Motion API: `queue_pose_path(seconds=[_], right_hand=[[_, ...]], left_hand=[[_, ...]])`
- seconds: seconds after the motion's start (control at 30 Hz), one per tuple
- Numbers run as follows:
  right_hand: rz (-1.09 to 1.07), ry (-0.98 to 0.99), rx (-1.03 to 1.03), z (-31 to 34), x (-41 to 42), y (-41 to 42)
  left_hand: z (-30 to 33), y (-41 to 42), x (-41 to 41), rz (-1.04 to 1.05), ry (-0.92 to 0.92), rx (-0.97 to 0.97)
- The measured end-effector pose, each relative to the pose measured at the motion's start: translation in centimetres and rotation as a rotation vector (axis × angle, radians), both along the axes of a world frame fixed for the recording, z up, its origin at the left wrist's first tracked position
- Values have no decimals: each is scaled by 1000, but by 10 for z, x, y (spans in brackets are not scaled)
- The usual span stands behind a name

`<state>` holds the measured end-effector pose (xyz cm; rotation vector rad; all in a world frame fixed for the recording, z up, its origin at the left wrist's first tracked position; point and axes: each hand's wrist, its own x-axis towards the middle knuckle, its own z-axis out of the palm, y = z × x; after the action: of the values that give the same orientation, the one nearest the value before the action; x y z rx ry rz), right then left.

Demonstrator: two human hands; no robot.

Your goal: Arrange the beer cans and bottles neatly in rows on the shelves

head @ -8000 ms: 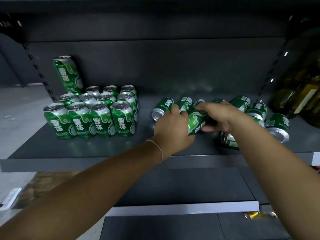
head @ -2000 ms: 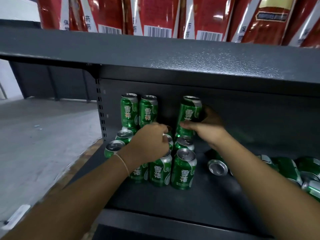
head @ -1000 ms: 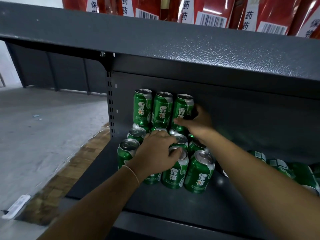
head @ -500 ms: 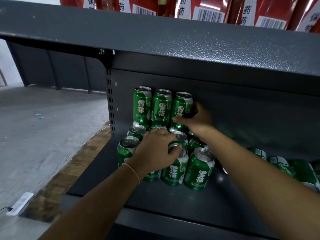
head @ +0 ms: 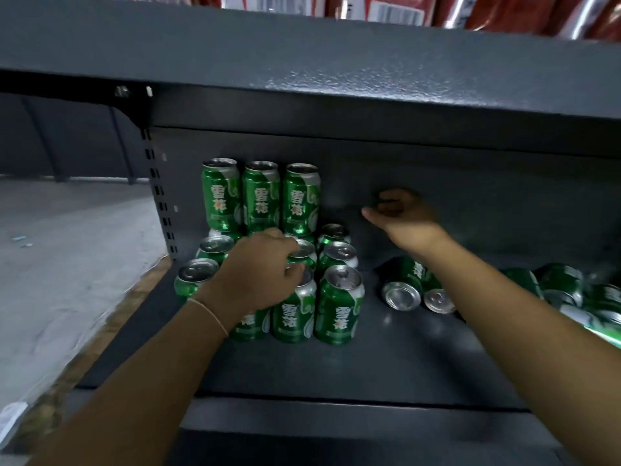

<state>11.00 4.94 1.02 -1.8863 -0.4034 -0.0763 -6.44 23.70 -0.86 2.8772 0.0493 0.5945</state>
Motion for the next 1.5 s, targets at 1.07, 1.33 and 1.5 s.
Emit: queue_pose_path(seconds=[1.07,1.33,1.5], right_hand=[[286,5,-863,-44,27,-92],[323,-189,-691,-52,10,-82],[308,-243,-589,-61,11,-89]], left_hand=[[-11,-122,71,-121,150,220],[-14,-121,72,-118,109,196],[-15,-119,73,-75,77,84]])
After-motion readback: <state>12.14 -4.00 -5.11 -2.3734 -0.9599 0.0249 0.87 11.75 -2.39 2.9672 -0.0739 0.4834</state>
